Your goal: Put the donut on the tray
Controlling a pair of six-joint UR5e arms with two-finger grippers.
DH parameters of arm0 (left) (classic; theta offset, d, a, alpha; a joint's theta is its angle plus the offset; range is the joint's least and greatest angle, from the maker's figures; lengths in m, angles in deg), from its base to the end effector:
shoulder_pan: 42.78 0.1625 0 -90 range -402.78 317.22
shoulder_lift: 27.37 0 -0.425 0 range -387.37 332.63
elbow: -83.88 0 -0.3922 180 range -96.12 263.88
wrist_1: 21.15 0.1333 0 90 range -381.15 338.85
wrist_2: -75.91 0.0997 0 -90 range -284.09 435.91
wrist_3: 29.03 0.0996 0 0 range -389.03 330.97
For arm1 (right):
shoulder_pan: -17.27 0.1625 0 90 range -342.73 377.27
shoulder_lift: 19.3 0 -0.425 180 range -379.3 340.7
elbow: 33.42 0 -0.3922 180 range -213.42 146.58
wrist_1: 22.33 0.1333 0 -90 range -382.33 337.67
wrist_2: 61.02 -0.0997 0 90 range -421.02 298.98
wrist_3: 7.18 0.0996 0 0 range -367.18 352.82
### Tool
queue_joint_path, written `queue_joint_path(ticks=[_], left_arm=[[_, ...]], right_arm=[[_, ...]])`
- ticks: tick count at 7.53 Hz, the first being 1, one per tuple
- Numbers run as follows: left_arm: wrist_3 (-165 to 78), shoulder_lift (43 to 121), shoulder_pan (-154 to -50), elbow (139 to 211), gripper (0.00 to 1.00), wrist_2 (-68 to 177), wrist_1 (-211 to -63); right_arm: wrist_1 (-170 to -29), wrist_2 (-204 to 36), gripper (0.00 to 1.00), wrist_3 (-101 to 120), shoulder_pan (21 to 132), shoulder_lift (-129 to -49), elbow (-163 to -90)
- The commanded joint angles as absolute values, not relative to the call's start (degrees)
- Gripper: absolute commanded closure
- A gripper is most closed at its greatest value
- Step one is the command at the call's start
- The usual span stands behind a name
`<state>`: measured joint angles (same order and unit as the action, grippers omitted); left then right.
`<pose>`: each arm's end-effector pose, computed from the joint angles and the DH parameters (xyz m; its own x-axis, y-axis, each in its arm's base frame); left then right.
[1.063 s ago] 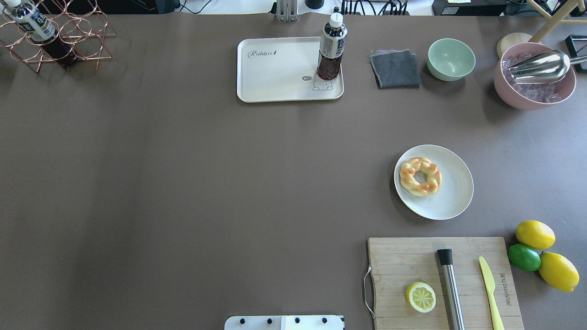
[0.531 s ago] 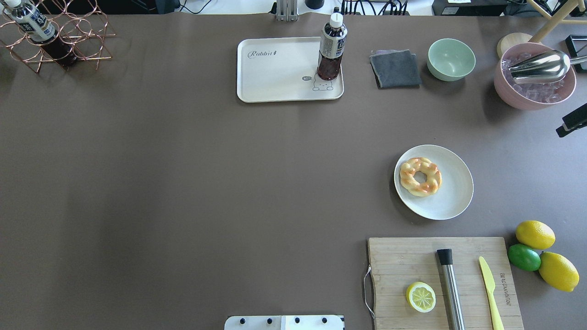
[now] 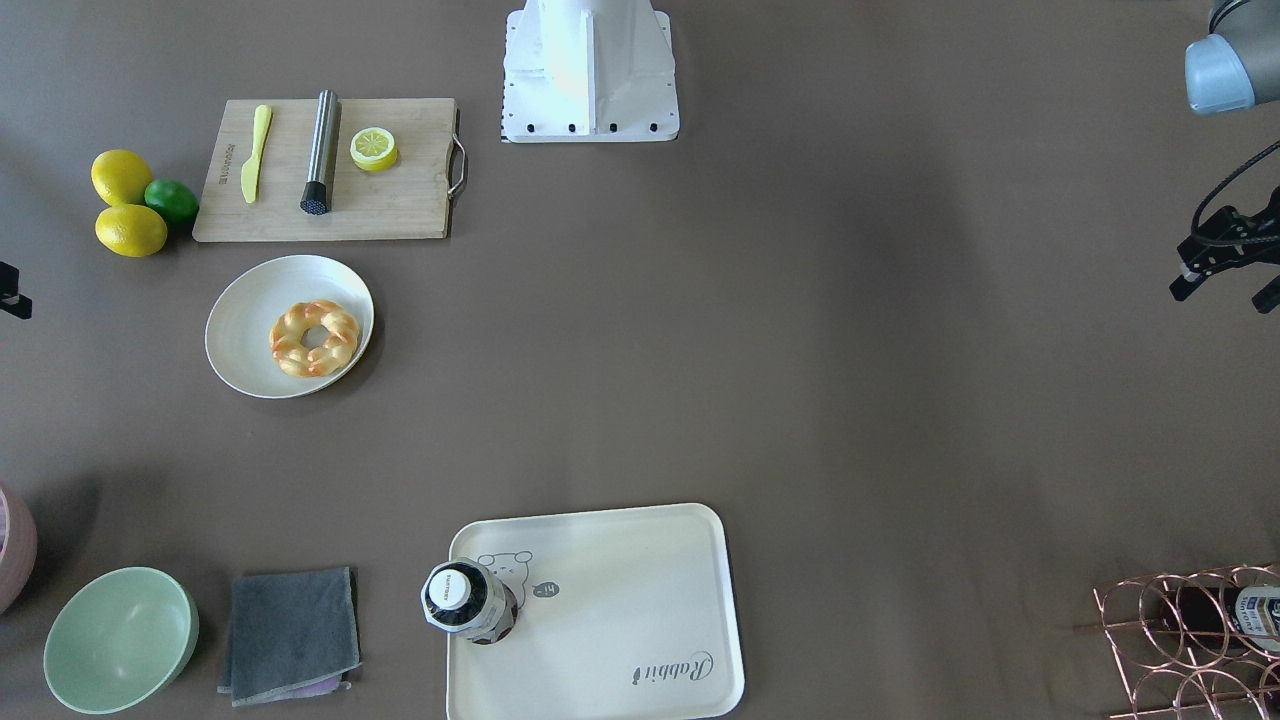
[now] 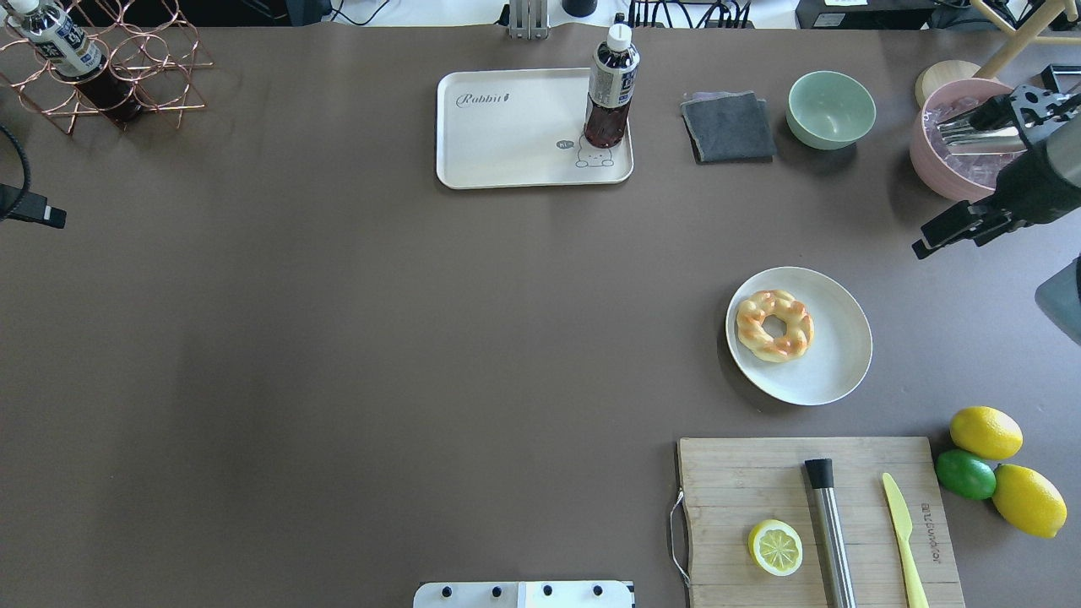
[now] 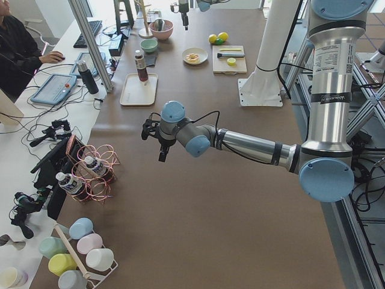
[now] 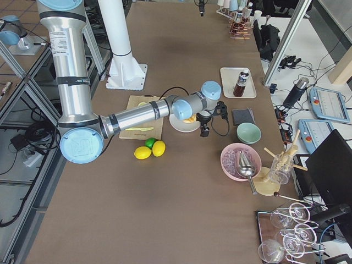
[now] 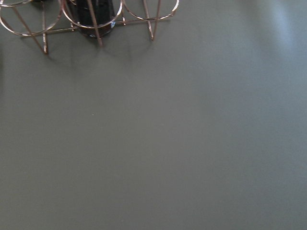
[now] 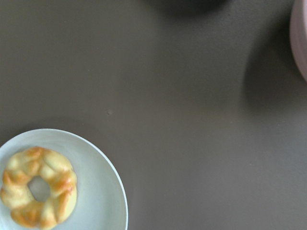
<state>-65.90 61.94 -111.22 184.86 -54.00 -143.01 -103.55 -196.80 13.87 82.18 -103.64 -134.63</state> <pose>0.1214 -0.4961 0.5071 0.6076 0.1321 -0.7832 0.1151 0.9610 0.2515 -0.1717 -0.5128 0.4911 0.6040 -0.2450 0.7584 0.1771 0.9691 0.1719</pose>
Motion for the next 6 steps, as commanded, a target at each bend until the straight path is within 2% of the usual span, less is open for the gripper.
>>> queue_joint_path(ticks=[1,2,6], left_arm=[[-72.87,63.59,-106.34,184.61,0.02,-51.1,-145.07],[-73.14,63.68,-106.32,184.69,0.02,-51.09,-145.07],[-75.16,65.09,-105.89,184.52,0.02,-51.09,-144.98]], right_arm=[[-83.4,-191.83,0.0,32.07,73.2,-103.24,-126.8],[-79.33,-191.81,0.0,32.8,72.21,-103.32,-124.06],[-78.67,-191.89,0.01,32.9,69.31,-103.42,-123.51]])
